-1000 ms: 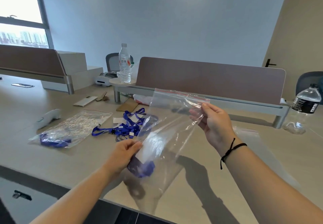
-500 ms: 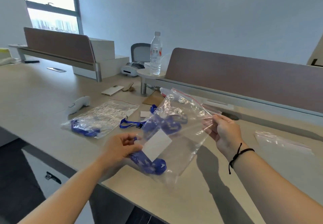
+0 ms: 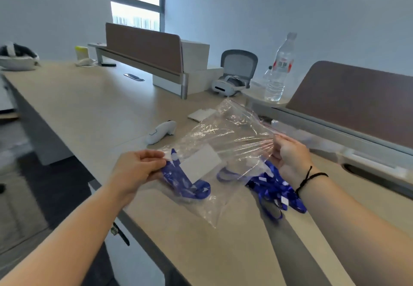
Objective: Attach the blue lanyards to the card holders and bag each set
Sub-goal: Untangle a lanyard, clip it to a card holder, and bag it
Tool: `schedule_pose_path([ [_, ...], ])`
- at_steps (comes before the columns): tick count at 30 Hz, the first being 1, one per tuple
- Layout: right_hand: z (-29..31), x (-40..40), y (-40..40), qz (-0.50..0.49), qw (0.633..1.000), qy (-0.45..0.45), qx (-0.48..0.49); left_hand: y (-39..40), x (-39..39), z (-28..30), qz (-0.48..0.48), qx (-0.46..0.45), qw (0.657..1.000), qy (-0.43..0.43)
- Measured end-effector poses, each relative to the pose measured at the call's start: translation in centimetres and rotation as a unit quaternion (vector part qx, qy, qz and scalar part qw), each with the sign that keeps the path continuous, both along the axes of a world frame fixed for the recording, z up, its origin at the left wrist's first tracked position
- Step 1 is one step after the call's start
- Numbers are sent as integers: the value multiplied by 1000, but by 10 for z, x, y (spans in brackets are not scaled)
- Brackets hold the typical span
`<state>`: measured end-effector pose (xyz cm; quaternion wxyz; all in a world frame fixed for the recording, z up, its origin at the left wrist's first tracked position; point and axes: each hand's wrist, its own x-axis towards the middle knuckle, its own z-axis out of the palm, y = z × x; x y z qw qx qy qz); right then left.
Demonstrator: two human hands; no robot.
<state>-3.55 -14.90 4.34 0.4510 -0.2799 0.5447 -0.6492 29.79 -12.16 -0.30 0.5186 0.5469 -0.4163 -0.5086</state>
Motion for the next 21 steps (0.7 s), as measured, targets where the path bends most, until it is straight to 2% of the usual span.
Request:
schedule_pose_path([
  [4, -7, 29, -59, 33, 999, 8, 37, -33, 24, 6, 60, -9, 998, -13],
  [8, -21, 47, -102, 33, 997, 20, 71, -56, 36, 0, 85, -21, 993, -76],
  [10, -32, 52, -115, 30, 994, 43, 93, -63, 37, -7, 84, -28, 984, -153],
  [13, -48, 57, -128, 71, 976, 150, 144, -66, 34, -14, 89, -72, 928, -354],
  [14, -50, 58, -128, 59, 959, 221, 167, -64, 31, -15, 90, -89, 909, -396],
  [15, -48, 58, -128, 30, 925, 332, 183, -62, 28, -15, 91, -107, 892, -429],
  [16, -45, 59, -124, 1, 898, 403, 176, -60, 23, -16, 91, -126, 874, -461],
  [19, -34, 78, -91, 17, 823, 565, 56, -56, 8, -16, 39, -176, 836, -518],
  [21, -32, 106, -61, 115, 756, 644, -33, -57, -2, -20, -53, -172, 807, -563],
])
